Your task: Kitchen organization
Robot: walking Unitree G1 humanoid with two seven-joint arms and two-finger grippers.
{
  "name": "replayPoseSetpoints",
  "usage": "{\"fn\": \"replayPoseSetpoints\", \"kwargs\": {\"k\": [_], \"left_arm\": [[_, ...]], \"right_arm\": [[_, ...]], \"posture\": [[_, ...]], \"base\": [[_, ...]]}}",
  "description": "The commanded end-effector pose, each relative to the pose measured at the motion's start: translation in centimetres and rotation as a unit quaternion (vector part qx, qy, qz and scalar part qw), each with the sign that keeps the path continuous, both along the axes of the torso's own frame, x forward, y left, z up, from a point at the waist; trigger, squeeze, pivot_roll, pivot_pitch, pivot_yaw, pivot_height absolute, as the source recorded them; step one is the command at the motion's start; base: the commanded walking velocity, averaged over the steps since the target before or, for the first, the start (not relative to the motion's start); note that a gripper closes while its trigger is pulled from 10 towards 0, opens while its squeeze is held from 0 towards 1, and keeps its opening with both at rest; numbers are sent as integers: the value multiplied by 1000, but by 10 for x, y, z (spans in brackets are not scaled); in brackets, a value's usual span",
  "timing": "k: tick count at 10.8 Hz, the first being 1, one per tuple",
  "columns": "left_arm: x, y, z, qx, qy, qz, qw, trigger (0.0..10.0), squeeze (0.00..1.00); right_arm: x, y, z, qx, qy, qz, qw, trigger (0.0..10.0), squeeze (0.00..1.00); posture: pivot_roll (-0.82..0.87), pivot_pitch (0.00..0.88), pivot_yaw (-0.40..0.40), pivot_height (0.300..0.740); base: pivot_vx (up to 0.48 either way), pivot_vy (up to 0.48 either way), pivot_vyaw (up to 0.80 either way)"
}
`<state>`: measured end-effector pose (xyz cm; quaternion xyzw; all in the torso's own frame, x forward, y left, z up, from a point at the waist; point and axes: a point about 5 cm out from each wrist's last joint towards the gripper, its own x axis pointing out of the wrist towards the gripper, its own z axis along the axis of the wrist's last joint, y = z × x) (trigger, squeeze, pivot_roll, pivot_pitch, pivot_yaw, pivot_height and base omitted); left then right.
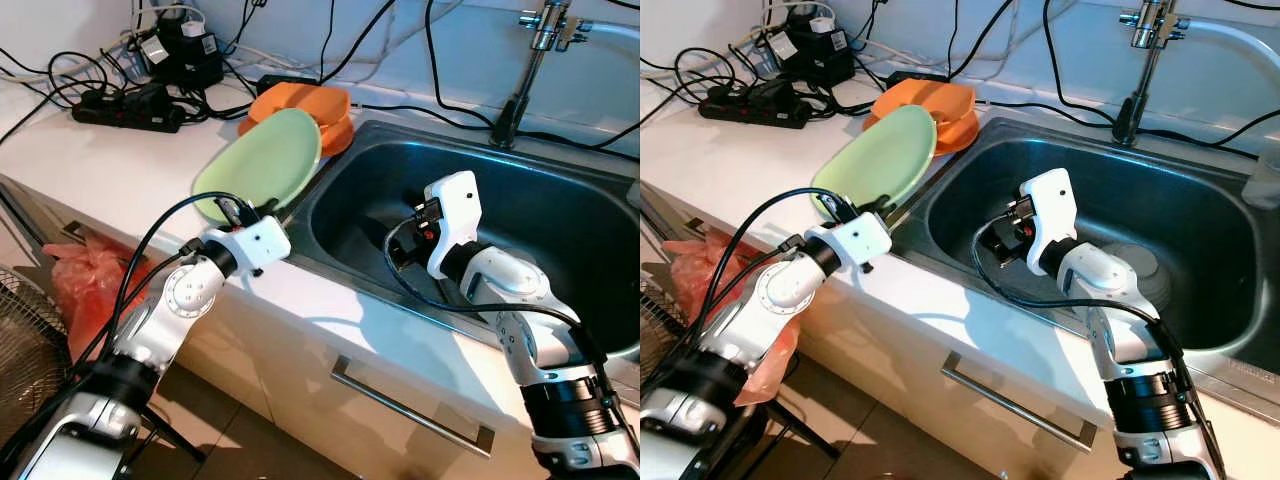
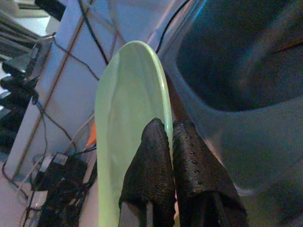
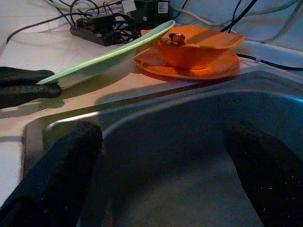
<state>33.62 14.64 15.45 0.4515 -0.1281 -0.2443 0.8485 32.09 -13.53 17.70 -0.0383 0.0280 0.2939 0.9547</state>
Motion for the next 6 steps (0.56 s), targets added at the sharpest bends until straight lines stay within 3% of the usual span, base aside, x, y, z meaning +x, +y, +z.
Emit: {"fn": "replayPoseSetpoints", "kwargs": {"k": [1, 4, 6], "left_arm": [[-5, -4, 1, 7, 3, -26, 1000, 0, 0], [-12, -10, 9, 3, 2, -63, 998, 0, 0], [-14, -15, 18, -6, -7, -85, 996, 0, 0]], "right_arm": [[3, -2, 6, -8, -15, 1, 1000, 10000, 0], [3, -12, 4, -47, -24, 6, 999, 10000, 0], [4, -14, 11, -94, -62, 27, 993, 10000, 0]], "posture": [[2, 0, 35, 740], [0, 0, 35, 740], [-2, 0, 33, 740]], "base": [[0, 0, 0], [0, 0, 0], [0, 0, 0]]}}
